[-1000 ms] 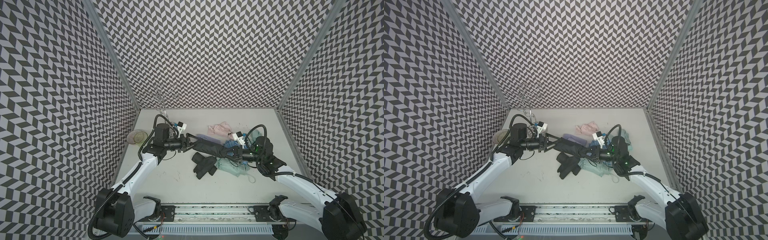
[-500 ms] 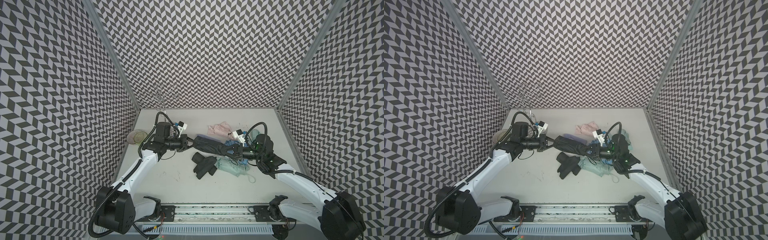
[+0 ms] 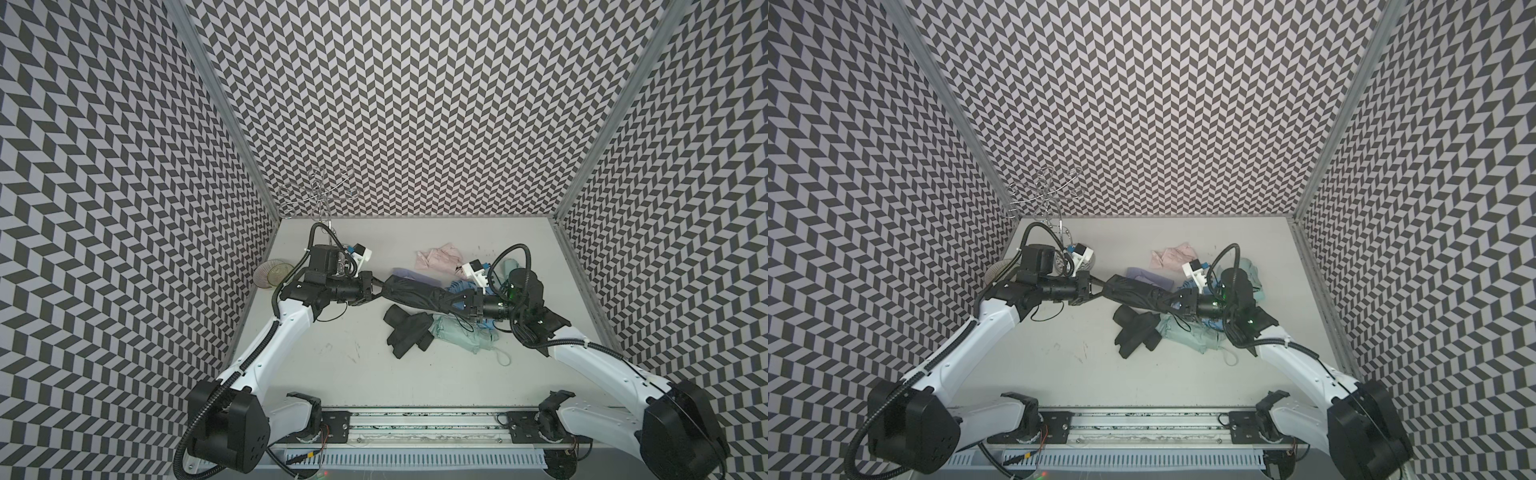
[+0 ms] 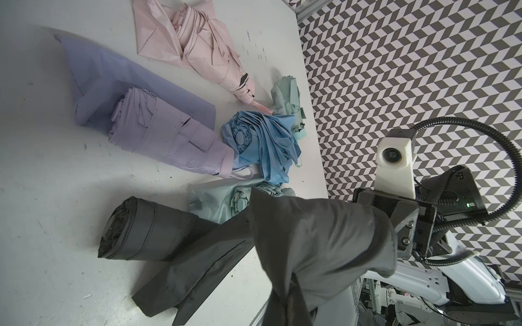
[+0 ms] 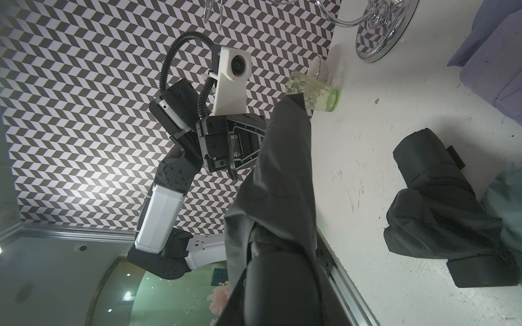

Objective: Take umbrellas out of sleeves
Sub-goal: Take out the umbrella from the umbrella sleeve.

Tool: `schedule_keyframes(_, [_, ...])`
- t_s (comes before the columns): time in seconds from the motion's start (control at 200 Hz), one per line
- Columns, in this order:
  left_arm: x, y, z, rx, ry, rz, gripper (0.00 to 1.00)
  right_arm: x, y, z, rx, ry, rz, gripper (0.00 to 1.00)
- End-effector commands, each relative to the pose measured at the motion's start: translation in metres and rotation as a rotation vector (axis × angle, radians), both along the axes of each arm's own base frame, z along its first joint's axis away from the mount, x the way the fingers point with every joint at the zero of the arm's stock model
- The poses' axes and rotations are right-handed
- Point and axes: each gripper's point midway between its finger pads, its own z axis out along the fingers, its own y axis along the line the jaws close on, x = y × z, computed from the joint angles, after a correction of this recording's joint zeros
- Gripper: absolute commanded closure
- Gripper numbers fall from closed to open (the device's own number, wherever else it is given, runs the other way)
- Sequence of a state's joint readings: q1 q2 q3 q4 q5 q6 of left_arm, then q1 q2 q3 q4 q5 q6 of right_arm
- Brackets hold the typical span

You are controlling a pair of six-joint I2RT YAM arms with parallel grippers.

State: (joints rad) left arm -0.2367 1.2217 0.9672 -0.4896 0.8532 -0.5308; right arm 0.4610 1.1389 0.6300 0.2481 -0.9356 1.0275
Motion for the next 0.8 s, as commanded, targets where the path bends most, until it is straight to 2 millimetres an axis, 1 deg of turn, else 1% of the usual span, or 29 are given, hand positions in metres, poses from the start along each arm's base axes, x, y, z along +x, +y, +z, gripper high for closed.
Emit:
schedule_keyframes(0.0, [0.029, 0.034, 0.005, 0.094, -0.079, 0.162, 1.00, 0.006, -0.002, 0.031, 0.060, -0.142, 0.021, 0.79])
schedule_keyframes(0.07, [0.029, 0.026, 0.013, 0.055, -0.096, 0.123, 1.00, 0.007, -0.001, 0.031, 0.061, -0.152, 0.033, 0.73])
schedule_keyframes(0.145, [0.028, 0.016, 0.020, 0.009, -0.111, 0.089, 1.00, 0.008, 0.001, 0.028, 0.063, -0.155, 0.038, 0.71])
schedule_keyframes(0.215, [0.028, 0.012, 0.026, -0.014, -0.123, 0.071, 1.00, 0.010, 0.002, 0.027, 0.070, -0.159, 0.045, 0.62])
schedule_keyframes(0.24, [0.028, 0.012, 0.027, -0.017, -0.123, 0.070, 1.00, 0.010, 0.003, 0.026, 0.070, -0.159, 0.047, 0.60])
schedule_keyframes(0.32, [0.028, 0.009, 0.026, -0.020, -0.122, 0.059, 1.00, 0.013, 0.003, 0.024, 0.070, -0.162, 0.046, 0.58])
schedule_keyframes(0.406, [0.028, 0.010, 0.025, -0.013, -0.121, 0.062, 1.00, 0.015, 0.004, 0.022, 0.067, -0.161, 0.044, 0.55])
schedule_keyframes(0.461, [0.029, 0.009, 0.024, -0.018, -0.118, 0.058, 1.00, 0.017, 0.004, 0.020, 0.067, -0.157, 0.045, 0.58])
schedule_keyframes(0.541, [0.030, 0.008, 0.023, -0.026, -0.111, 0.055, 1.00, 0.020, 0.005, 0.015, 0.062, -0.144, 0.044, 0.70])
schedule_keyframes(0.611, [0.030, 0.007, 0.023, -0.032, -0.111, 0.047, 1.00, 0.021, 0.006, 0.012, 0.071, -0.136, 0.049, 0.77])
schedule_keyframes(0.711, [0.032, 0.008, 0.020, -0.020, -0.108, 0.053, 1.00, 0.023, 0.006, 0.008, 0.064, -0.129, 0.046, 0.80])
schedule_keyframes(0.751, [0.035, 0.013, 0.017, 0.002, -0.106, 0.074, 1.00, 0.025, 0.004, 0.006, 0.058, -0.126, 0.037, 0.80])
schedule_keyframes(0.796, [0.039, 0.022, 0.011, 0.033, -0.091, 0.113, 1.00, 0.026, 0.001, 0.005, 0.056, -0.124, 0.030, 0.81])
